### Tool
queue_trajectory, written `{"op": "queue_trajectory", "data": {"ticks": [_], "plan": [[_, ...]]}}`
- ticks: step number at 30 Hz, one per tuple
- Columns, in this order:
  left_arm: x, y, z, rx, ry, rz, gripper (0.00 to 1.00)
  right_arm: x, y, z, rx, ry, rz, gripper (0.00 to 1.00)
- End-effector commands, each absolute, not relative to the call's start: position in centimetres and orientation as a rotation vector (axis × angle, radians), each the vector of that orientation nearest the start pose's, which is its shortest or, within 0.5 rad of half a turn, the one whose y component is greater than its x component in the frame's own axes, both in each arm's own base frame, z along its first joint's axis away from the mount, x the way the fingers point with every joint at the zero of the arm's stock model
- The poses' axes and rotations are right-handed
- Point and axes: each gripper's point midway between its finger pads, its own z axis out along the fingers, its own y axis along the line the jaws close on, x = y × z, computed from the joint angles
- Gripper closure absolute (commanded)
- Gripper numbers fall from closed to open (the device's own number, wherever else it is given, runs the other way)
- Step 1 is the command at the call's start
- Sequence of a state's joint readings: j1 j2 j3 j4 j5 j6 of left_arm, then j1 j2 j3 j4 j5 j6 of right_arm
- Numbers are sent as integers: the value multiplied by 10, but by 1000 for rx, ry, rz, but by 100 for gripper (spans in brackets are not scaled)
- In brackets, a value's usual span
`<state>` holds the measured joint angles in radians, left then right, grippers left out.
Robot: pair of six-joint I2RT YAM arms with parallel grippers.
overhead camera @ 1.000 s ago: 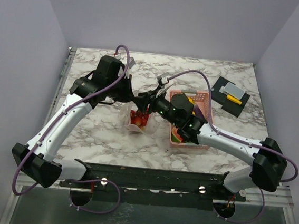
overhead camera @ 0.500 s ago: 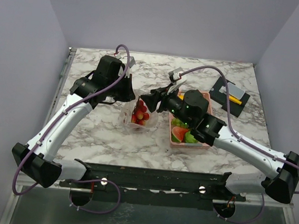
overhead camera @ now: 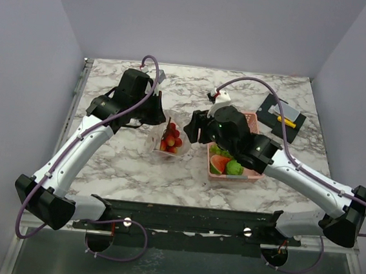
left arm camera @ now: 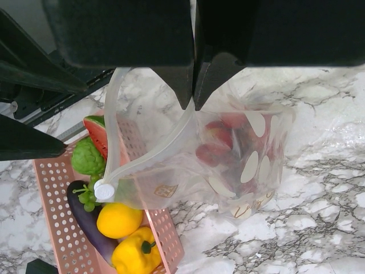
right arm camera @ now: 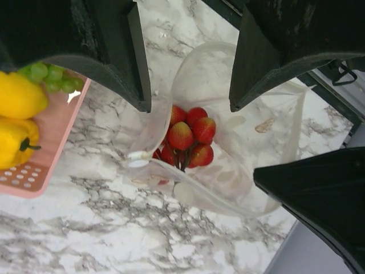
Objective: Place the food in the zip-top bag and seal the zipper
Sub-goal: Adjust the zipper food storage bag at the center of the board.
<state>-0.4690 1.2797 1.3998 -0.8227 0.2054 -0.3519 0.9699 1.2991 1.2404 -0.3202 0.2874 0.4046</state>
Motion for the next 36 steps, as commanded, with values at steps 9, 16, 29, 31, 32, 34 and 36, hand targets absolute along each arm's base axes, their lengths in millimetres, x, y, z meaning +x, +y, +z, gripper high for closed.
{"op": "queue_trajectory", "data": {"ticks": [9,16,29,31,32,34,36], "plan": [[276,-196,276,235,2292,-665,100,274,333,228,-299,2162,486,38],[271,-184,276,227,2294,-601,100,299,341,227,-325,2164,339,79],[266,-139,298,179,2298,-338,100,325,355,316,-490,2008,268,99],[263,-135,302,182,2301,-317,100,325,358,318,-509,2017,274,99],[262,-133,303,184,2304,-308,100,324,359,318,-519,2021,281,99],[260,-131,303,183,2302,-300,100,323,360,315,-523,2029,286,99],[260,-130,295,179,2308,-297,100,324,360,303,-522,2050,291,100]]}}
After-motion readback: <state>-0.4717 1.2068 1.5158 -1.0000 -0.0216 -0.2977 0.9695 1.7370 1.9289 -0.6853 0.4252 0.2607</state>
